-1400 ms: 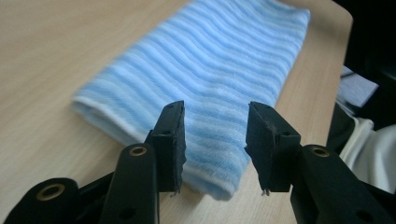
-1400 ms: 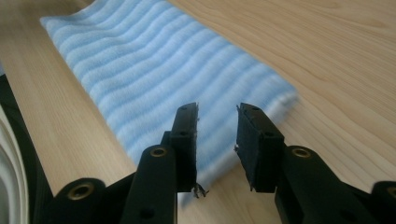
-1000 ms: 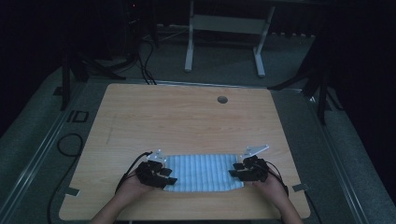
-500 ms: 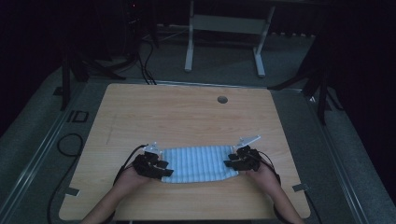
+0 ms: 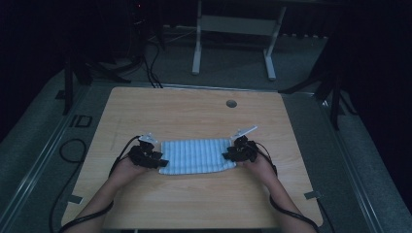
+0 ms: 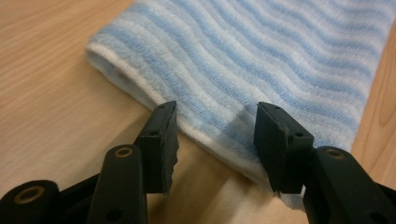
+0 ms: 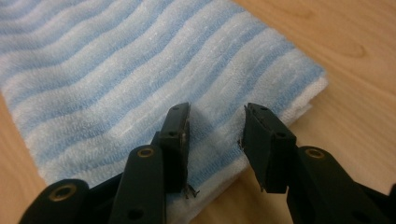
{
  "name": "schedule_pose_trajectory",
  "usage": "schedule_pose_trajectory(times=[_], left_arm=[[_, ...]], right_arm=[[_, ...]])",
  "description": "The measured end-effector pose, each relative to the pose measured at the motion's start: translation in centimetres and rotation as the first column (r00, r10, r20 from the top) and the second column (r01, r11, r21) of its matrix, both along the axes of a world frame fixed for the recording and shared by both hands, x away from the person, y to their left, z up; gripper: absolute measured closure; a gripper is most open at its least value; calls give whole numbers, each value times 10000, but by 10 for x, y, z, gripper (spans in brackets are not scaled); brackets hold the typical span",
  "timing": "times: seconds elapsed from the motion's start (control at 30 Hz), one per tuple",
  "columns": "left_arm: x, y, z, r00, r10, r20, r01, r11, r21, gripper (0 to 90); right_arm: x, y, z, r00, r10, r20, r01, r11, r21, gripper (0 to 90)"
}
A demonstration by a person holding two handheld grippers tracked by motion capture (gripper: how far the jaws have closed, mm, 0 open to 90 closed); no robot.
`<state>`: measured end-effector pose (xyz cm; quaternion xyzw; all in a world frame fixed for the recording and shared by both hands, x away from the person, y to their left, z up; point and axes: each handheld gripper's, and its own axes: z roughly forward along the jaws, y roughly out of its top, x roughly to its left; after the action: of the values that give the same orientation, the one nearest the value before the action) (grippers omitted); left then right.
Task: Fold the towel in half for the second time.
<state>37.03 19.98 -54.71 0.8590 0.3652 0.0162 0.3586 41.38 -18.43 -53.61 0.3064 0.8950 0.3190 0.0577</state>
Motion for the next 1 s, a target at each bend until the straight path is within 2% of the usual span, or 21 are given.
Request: schedule_pose_trajectory(times=[0.03, 0.1, 0.13, 0.23, 0.4, 0.7, 0.9, 1.0], left_arm=[[0, 2, -1, 9998, 39, 200, -39, 10000, -3, 502], [2, 5, -3, 9998, 181, 75, -179, 9995, -268, 506], [3, 6, -3, 9998, 210, 75, -208, 9994, -260, 505], [5, 5, -1, 9995, 282, 115, -282, 9996, -37, 504], [13, 1, 2, 9994, 314, 153, -319, 9989, 330, 498], [31, 6, 5, 9974, 662, 278, -682, 9946, 786, 498], [43, 11, 6, 9938, 1065, 323, -1091, 9896, 935, 498], [45, 12, 6, 9921, 1188, 396, -1221, 9879, 962, 498]], right_arm=[[2, 1, 0, 10000, -32, 19, 32, 10000, 12, 606], [6, 3, 0, 10000, -59, -21, 59, 10000, 73, 606], [7, 4, -1, 9999, -112, -31, 112, 9999, 81, 606], [9, 7, -1, 9999, -119, -25, 120, 9999, 75, 607], [11, 13, 1, 10000, -71, 68, 72, 9998, -204, 607], [21, 24, 0, 9999, -156, 66, 157, 9998, -156, 608], [30, 33, -1, 9996, -268, -19, 268, 9996, 5, 608], [37, 37, 0, 9998, -208, -60, 208, 9998, -62, 609]])
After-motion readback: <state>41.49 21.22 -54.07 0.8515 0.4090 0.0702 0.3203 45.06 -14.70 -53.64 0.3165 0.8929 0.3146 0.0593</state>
